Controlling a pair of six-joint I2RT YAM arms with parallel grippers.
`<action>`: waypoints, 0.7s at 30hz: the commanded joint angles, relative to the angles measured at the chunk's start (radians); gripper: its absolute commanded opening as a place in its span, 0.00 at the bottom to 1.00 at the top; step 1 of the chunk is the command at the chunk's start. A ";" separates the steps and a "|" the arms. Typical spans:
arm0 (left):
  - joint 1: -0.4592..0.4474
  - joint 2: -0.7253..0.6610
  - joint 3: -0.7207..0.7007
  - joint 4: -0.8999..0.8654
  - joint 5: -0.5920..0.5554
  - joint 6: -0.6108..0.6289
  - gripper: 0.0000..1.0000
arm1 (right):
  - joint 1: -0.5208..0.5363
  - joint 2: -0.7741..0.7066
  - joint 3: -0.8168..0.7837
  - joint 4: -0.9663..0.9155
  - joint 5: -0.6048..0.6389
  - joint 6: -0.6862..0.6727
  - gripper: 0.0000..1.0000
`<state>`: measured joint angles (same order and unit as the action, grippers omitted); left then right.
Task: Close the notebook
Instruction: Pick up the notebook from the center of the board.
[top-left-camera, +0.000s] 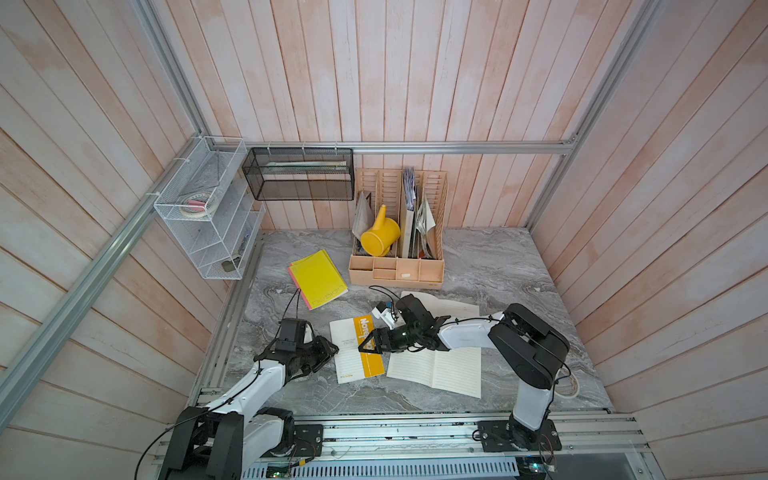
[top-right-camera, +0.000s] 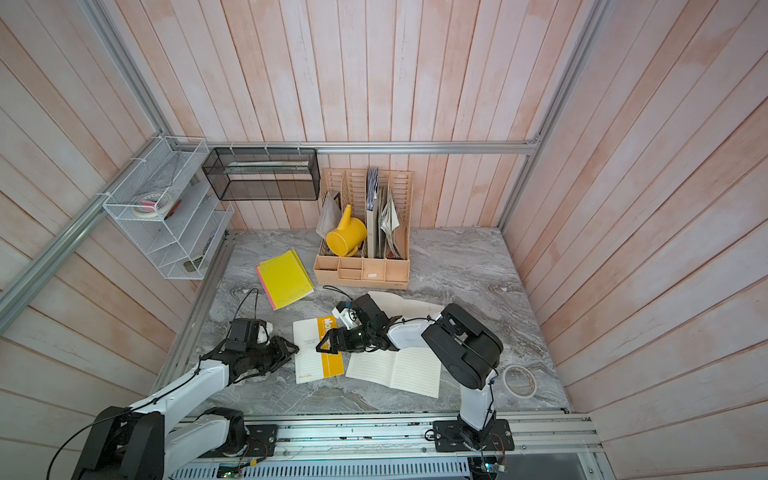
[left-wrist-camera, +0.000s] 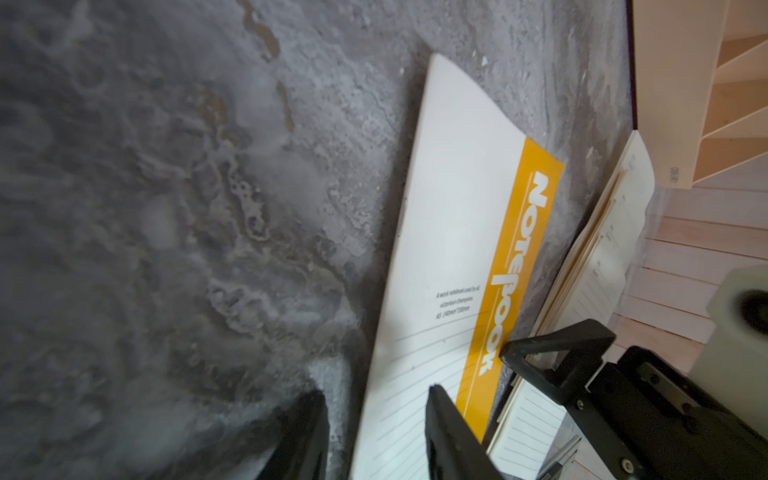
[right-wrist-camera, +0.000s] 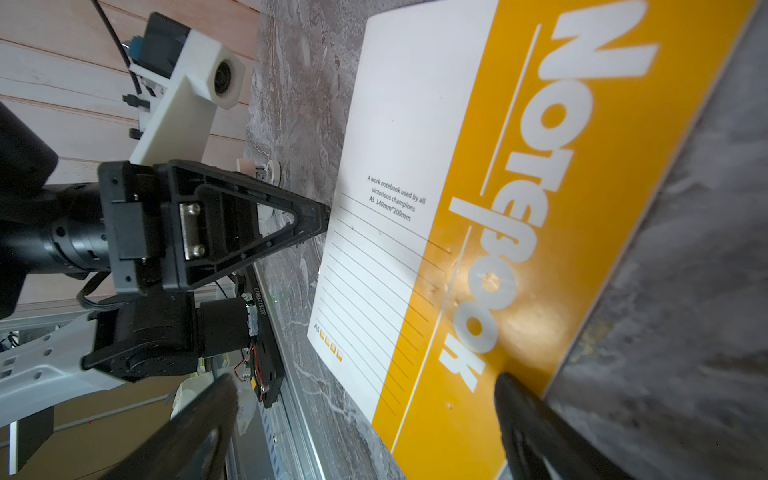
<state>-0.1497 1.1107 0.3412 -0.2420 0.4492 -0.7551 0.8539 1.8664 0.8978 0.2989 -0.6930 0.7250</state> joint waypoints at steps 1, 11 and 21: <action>0.006 0.022 -0.030 0.037 0.004 0.045 0.42 | -0.006 0.013 -0.025 -0.011 -0.001 -0.001 0.98; 0.013 -0.019 -0.219 0.374 0.134 -0.021 0.42 | -0.008 0.028 -0.020 -0.004 -0.013 0.000 0.98; 0.018 -0.103 -0.253 0.432 0.196 -0.029 0.31 | -0.008 0.028 -0.022 -0.006 -0.012 0.001 0.98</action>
<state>-0.1371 1.0233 0.0986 0.1726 0.6117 -0.7849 0.8497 1.8683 0.8944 0.3088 -0.7052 0.7288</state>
